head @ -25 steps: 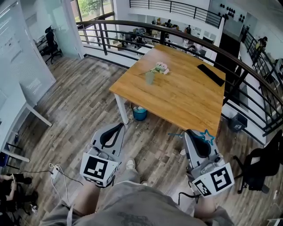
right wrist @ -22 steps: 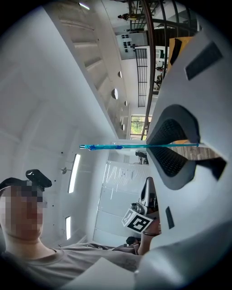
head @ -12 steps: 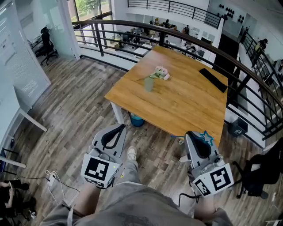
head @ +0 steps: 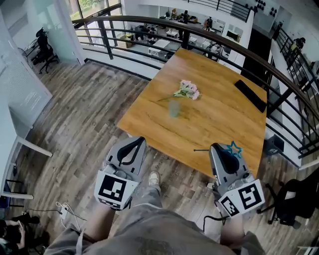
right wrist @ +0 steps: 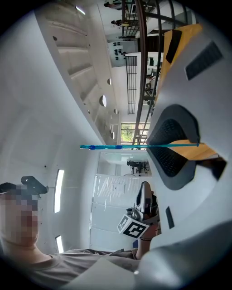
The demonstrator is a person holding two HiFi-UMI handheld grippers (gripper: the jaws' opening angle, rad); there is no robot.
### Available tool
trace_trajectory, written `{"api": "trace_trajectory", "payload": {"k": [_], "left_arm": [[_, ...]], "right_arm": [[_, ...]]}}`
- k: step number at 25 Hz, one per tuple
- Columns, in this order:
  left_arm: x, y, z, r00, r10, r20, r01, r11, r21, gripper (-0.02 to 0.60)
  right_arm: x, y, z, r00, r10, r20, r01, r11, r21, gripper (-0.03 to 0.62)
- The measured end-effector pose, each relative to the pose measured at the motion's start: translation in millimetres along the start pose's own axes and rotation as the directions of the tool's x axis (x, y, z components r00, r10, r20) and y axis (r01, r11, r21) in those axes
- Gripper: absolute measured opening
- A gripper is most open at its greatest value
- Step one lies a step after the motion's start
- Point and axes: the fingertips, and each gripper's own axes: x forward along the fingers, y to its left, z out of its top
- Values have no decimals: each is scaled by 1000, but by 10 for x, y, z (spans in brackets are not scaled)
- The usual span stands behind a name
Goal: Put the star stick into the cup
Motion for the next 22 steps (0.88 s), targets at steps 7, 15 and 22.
{"api": "trace_trajectory", "payload": {"k": [7, 15, 22], "left_arm": [[816, 753, 88, 998, -58, 14, 57, 998, 17, 17], [1385, 1115, 169, 995, -101, 21, 100, 994, 53, 17], [1626, 1107, 202, 998, -59, 38, 58, 998, 34, 17]], "right_arm": [[1007, -436, 209, 999, -32, -24, 32, 999, -6, 40], [1533, -763, 419, 998, -64, -16, 63, 998, -19, 40], [1575, -1123, 357, 997, -66, -33, 65, 997, -33, 40]]}}
